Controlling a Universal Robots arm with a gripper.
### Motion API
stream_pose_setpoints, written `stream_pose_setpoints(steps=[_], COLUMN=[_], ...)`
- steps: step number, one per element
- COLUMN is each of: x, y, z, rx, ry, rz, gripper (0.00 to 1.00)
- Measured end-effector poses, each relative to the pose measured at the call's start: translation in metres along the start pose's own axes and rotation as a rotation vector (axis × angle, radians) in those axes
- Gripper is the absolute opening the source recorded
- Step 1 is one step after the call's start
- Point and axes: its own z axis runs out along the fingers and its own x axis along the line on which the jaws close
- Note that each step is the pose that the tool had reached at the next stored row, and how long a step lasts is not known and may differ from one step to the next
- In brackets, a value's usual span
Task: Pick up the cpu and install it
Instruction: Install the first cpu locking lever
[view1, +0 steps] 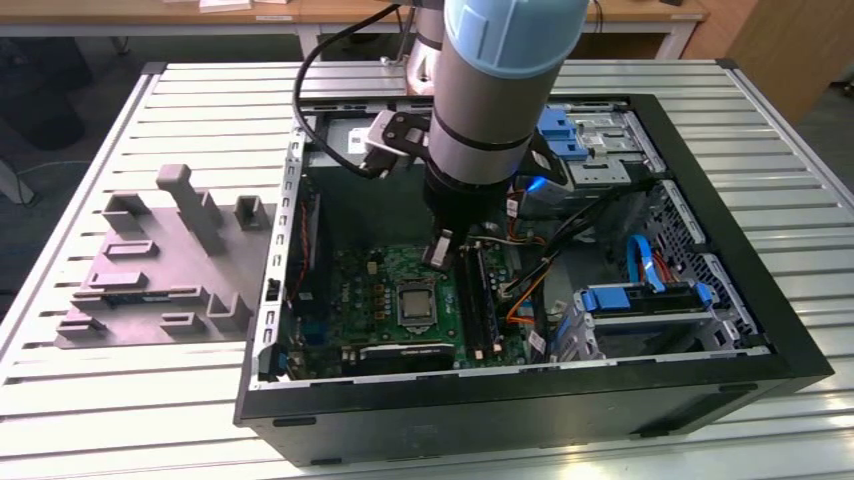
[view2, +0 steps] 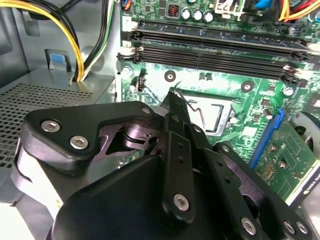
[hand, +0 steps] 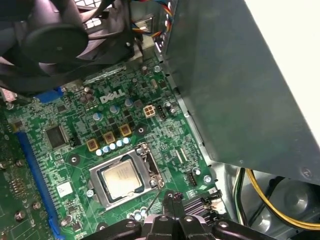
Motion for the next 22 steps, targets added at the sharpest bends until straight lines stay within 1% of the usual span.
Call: stream_pose_setpoints(steps=[20, 22], x=[0.0003, 0.0005], y=[-0.0002, -0.0004], z=[0.0000, 0.0007], rx=[-0.0001, -0.0008], ry=[0.0001, 0.0007], rz=[-0.001, -0.009], gripper=[0.11, 0.11])
